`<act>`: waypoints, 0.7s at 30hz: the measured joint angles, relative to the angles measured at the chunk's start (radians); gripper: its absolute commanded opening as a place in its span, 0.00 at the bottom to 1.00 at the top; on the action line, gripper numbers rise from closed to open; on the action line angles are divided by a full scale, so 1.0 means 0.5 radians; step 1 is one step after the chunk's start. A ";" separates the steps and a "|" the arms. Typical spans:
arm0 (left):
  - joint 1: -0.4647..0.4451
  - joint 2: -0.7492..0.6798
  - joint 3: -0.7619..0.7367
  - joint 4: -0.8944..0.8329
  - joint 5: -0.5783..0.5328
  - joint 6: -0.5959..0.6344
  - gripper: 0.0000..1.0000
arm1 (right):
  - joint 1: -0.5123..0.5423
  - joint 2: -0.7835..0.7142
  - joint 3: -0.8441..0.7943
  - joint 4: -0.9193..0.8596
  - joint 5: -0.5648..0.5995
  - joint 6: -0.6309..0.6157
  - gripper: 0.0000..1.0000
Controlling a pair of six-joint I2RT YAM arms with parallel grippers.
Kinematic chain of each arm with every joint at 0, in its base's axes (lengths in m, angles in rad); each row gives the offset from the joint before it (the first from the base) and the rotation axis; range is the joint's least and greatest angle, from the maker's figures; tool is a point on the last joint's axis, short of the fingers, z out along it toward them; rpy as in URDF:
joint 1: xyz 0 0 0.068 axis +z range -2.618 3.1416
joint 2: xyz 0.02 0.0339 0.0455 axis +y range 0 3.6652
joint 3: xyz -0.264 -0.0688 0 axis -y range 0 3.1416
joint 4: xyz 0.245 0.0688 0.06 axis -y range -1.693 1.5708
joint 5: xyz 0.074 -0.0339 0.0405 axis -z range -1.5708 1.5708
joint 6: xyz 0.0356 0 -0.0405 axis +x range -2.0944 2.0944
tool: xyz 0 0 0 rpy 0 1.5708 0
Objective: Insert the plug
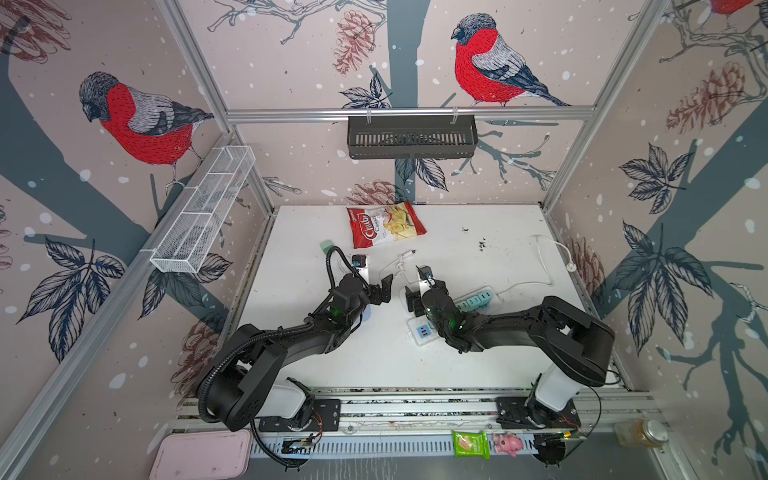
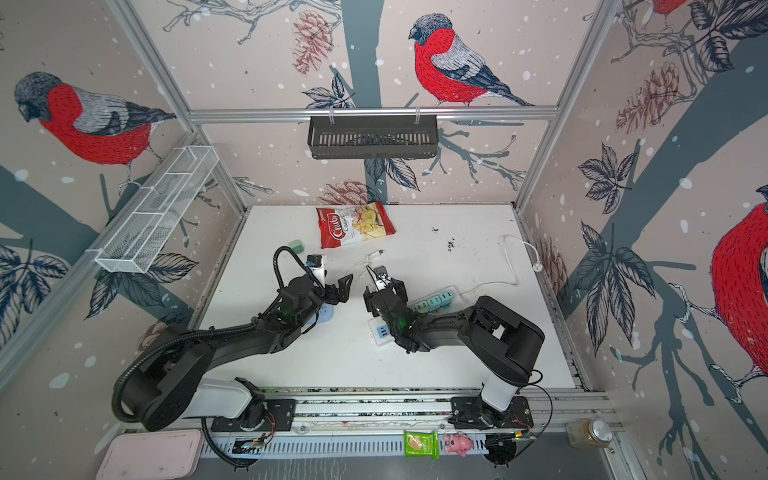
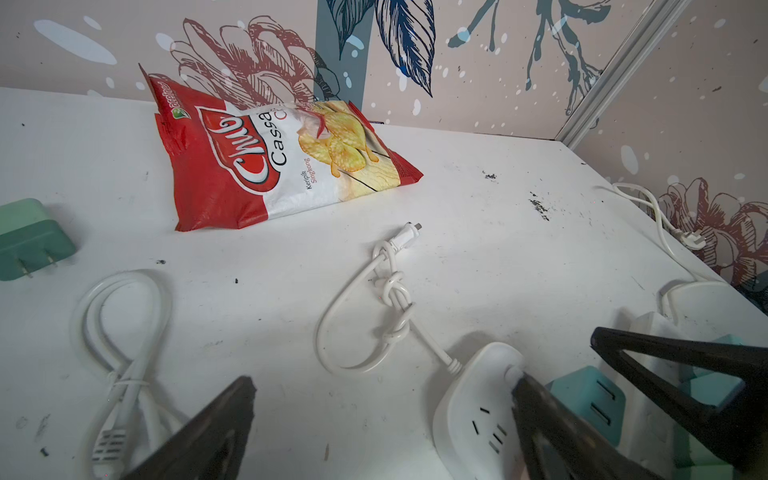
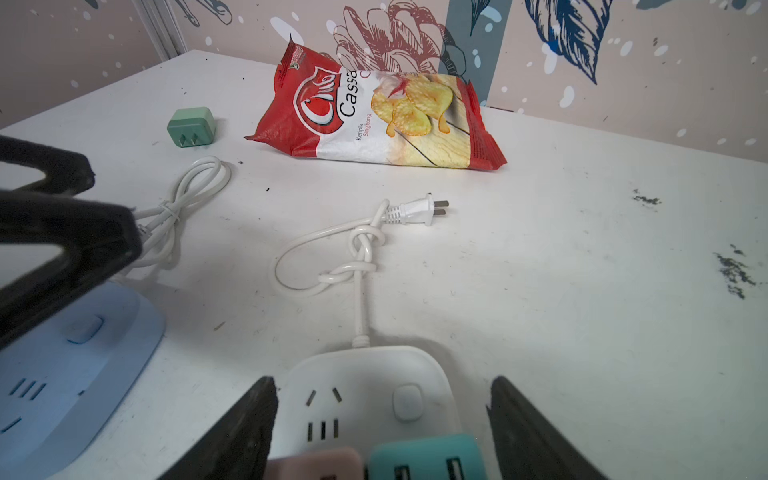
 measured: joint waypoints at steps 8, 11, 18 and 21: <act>0.009 -0.033 0.000 -0.001 -0.001 0.001 0.97 | -0.024 -0.054 0.057 -0.211 0.118 -0.043 0.87; 0.009 -0.039 0.000 -0.001 0.000 0.001 0.97 | -0.066 -0.062 0.075 -0.260 0.085 -0.041 0.86; 0.009 -0.044 0.000 -0.001 0.003 -0.001 0.97 | -0.109 -0.137 0.057 -0.382 -0.038 0.040 0.82; 0.009 -0.044 0.000 -0.001 0.005 -0.001 0.96 | -0.108 -0.111 0.069 -0.392 -0.050 0.130 0.82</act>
